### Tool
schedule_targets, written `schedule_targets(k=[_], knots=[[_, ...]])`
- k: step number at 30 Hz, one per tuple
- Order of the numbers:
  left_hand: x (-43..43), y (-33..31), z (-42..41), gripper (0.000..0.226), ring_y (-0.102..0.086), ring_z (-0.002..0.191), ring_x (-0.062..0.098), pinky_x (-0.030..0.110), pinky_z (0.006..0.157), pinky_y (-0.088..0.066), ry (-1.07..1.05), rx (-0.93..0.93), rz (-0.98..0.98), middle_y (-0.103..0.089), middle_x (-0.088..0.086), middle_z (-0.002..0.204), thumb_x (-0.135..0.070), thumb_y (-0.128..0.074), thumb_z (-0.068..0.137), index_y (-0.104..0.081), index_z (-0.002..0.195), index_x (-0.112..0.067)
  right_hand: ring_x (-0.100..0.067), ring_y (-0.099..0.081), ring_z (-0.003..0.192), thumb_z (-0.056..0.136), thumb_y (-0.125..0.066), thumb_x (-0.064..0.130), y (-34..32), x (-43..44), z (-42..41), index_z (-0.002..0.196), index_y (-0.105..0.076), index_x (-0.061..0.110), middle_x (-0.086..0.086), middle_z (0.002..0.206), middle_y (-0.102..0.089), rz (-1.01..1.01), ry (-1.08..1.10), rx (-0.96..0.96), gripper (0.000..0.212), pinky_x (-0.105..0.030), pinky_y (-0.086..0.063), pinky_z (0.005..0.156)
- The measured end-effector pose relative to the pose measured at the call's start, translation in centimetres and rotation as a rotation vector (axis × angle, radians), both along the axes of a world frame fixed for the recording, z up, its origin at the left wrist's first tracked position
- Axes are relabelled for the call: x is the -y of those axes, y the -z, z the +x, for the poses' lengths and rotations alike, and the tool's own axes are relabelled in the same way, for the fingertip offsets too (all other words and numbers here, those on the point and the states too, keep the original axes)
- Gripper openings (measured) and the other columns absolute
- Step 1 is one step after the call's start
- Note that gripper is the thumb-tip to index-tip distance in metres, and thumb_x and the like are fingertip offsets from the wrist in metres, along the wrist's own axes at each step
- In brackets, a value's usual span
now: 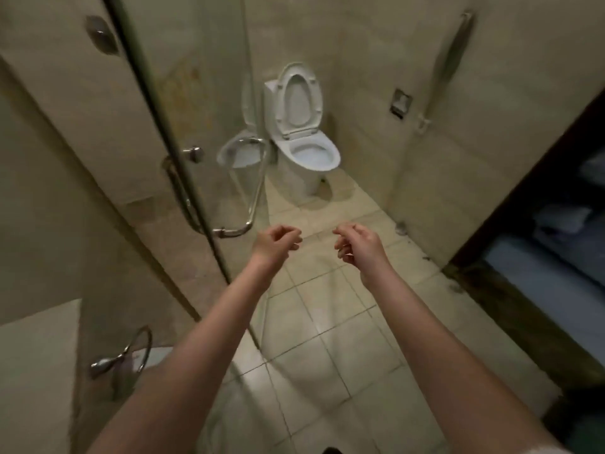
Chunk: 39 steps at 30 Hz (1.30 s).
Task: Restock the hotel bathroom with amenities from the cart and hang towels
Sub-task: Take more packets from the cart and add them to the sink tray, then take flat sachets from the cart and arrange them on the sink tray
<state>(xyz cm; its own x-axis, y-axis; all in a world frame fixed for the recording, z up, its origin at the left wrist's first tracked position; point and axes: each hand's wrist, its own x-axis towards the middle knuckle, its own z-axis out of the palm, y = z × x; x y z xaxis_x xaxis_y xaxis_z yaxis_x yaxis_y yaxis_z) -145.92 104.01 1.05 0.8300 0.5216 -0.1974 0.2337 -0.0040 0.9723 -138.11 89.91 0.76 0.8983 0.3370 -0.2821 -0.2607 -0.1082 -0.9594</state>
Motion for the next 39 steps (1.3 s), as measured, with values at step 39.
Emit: schedule_targets(k=[39], knots=[[63.8,-2.3,71.6,0.023,-0.052,0.068,0.015,0.020,0.060,-0.040,1.084,0.096,-0.033,-0.056,0.002,0.071,-0.015,-0.049,0.095,-0.058,0.074,-0.017,-0.004,-0.045,0.034,0.092,-0.056,0.015,-3.9,64.2,54.1,0.075,-0.055,0.015,0.003,0.048,-0.055,-0.070,1.066,0.076,0.017,-0.018,-0.033,0.042]])
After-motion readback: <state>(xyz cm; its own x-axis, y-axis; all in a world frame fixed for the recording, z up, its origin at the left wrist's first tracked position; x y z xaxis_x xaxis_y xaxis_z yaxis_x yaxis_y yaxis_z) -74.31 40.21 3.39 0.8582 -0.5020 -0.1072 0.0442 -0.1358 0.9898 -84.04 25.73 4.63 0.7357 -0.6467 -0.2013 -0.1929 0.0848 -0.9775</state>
